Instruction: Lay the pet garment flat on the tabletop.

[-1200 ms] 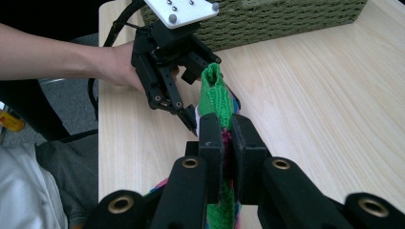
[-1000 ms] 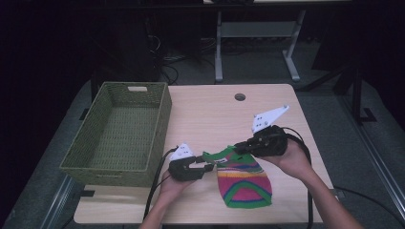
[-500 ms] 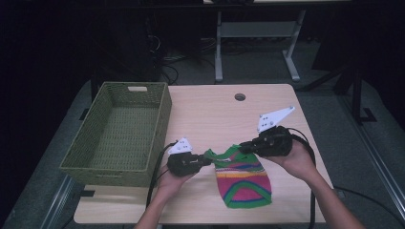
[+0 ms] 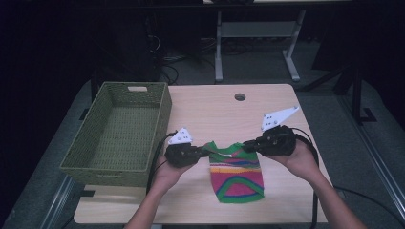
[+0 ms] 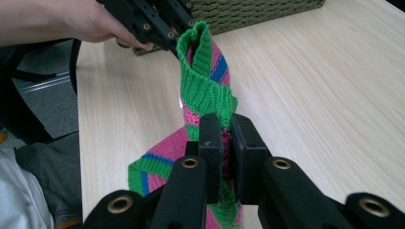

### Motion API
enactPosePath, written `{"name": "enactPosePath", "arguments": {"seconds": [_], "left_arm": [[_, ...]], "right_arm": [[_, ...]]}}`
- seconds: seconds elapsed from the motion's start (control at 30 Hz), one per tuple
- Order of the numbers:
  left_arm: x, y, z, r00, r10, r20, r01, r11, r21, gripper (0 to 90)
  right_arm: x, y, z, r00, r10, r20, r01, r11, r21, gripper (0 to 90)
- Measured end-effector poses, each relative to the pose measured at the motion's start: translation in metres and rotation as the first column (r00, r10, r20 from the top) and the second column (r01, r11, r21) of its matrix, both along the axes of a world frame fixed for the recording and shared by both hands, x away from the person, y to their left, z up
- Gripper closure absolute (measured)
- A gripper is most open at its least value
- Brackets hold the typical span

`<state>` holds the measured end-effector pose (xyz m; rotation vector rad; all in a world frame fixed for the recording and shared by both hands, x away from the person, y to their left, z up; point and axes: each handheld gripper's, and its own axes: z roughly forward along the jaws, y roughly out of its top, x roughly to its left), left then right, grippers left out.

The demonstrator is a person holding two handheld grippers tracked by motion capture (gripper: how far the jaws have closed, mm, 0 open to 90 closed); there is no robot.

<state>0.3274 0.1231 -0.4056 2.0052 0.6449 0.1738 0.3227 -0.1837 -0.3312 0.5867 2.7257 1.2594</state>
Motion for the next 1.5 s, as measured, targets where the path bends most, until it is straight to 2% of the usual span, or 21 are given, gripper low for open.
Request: {"name": "enactPosePath", "arguments": {"seconds": [0.07, 0.13, 0.3, 0.57, 0.7, 0.9, 1.03, 1.13, 1.27, 1.5], "left_arm": [[0.002, -0.001, 0.003, 0.9998, 0.007, 0.016, -0.008, 0.9998, 0.016, 81.7], [0.004, -0.001, 0.004, 0.9997, 0.003, 0.024, -0.004, 0.9999, 0.014, 81.6], [0.011, -0.004, 0.004, 0.9997, 0.017, 0.018, -0.017, 0.9995, 0.025, 81.5], [0.02, -0.011, -0.001, 0.9992, 0.04, -0.009, -0.04, 0.9983, 0.042, 81.4], [0.024, -0.015, -0.002, 0.9979, 0.064, 0.008, -0.064, 0.9971, 0.042, 81.5], [0.031, -0.018, -0.006, 0.9959, 0.091, -0.004, -0.091, 0.9943, 0.056, 81.5], [0.034, -0.018, -0.008, 0.9934, 0.113, -0.019, -0.112, 0.9929, 0.04, 81.4], [0.034, -0.02, -0.008, 0.9931, 0.117, -0.013, -0.116, 0.9917, 0.056, 81.5], [0.038, -0.021, -0.01, 0.9911, 0.128, -0.034, -0.126, 0.9896, 0.07, 81.4], [0.042, -0.022, -0.006, 0.9894, 0.142, -0.03, -0.14, 0.9874, 0.074, 81.4]], "right_arm": [[0.0, 0.0, -0.001, 1.0, -0.001, -0.005, 0.001, 1.0, -0.002, 83.4], [0.001, 0.001, -0.002, 1.0, -0.005, -0.006, 0.005, 1.0, -0.006, 83.3], [0.004, -0.001, -0.006, 0.9998, -0.016, -0.01, 0.016, 1.0, -0.015, 83.2], [0.014, -0.012, -0.013, 0.9979, -0.053, -0.037, 0.054, 0.998, 0.011, 83.1], [0.024, -0.016, -0.017, 0.9958, -0.083, -0.038, 0.083, 0.997, 0.0, 83.0], [0.041, -0.02, -0.021, 0.9899, -0.132, -0.05, 0.133, 0.991, 0.007, 82.8], [0.051, -0.02, -0.025, 0.9863, -0.154, -0.059, 0.154, 0.988, 0.006, 82.5], [0.056, -0.021, -0.029, 0.9834, -0.171, -0.062, 0.171, 0.985, 0.005, 82.5], [0.065, -0.023, -0.034, 0.9773, -0.193, -0.088, 0.195, 0.981, 0.015, 81.9], [0.075, -0.025, -0.042, 0.9691, -0.222, -0.108, 0.225, 0.974, 0.017, 81.9]]}}
